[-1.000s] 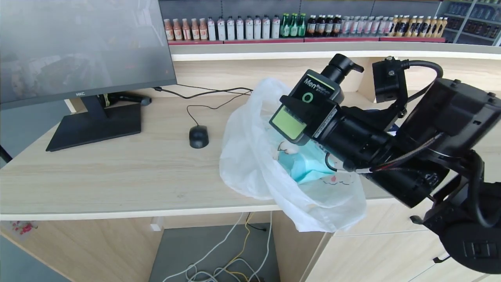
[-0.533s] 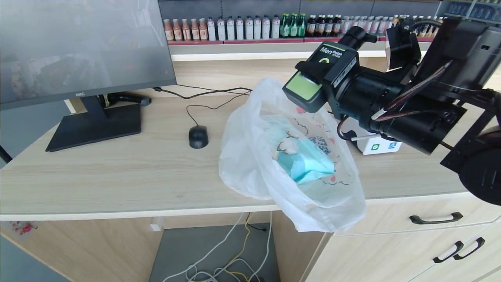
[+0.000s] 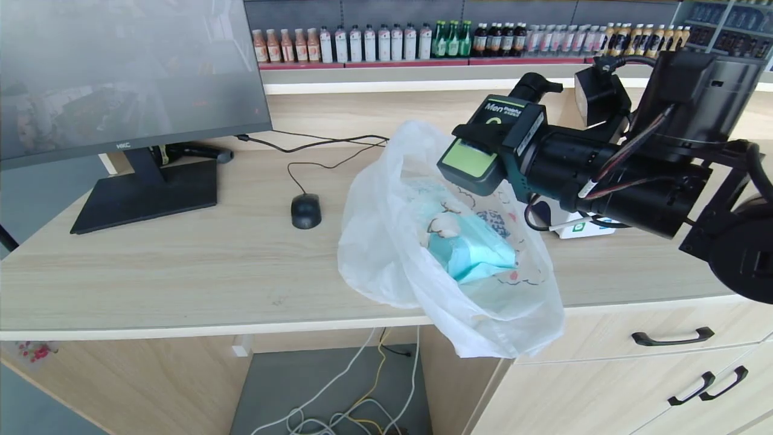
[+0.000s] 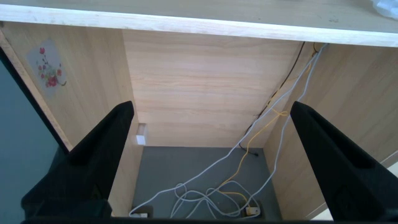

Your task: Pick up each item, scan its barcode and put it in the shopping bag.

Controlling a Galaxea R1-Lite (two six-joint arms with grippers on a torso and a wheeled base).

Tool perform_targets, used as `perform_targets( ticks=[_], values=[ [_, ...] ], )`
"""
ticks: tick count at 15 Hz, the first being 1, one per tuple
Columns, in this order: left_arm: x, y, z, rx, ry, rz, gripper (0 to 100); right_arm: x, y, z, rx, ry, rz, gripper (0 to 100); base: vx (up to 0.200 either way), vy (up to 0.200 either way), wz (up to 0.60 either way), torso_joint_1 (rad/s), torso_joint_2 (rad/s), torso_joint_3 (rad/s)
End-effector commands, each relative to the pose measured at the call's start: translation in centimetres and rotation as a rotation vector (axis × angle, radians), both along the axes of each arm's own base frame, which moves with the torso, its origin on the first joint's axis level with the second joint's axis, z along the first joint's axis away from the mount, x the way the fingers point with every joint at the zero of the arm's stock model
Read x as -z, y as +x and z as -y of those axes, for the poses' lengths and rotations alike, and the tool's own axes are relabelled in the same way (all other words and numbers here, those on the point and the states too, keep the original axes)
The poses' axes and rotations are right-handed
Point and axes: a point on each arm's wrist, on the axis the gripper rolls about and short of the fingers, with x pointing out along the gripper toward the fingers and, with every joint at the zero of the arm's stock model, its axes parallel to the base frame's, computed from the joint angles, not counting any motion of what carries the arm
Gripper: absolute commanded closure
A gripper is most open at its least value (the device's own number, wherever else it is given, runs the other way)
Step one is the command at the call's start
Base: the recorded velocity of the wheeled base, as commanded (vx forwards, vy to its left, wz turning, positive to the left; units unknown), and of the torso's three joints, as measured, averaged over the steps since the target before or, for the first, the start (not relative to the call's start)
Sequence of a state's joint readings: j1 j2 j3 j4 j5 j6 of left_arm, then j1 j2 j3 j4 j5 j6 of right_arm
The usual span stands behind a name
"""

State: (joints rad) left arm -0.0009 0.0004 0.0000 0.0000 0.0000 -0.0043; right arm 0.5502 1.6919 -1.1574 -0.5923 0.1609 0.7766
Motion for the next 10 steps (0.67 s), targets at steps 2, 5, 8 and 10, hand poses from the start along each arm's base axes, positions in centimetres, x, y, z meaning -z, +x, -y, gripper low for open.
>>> perform_targets(
  ticks=[2,5,8,10],
  values=[
    [0.0,0.0,0.0,-0.001,0.0,0.0,0,1.1,0.2,-0.4,-0.011,0.01,-0.081,100,0.0,0.0,0.0,0.0,0.0,0.0],
    [0.0,0.0,0.0,-0.001,0.0,0.0,0,2.4,1.0,-0.6,-0.007,0.012,-0.158,100,0.0,0.0,0.0,0.0,0.0,0.0],
    [0.0,0.0,0.0,-0.001,0.0,0.0,0,2.6,1.2,-0.9,-0.008,0.022,-0.175,100,0.0,0.0,0.0,0.0,0.0,0.0],
    [0.0,0.0,0.0,-0.001,0.0,0.0,0,2.4,0.9,-1.5,-0.026,0.032,-0.193,100,0.0,0.0,0.0,0.0,0.0,0.0]
  ],
)
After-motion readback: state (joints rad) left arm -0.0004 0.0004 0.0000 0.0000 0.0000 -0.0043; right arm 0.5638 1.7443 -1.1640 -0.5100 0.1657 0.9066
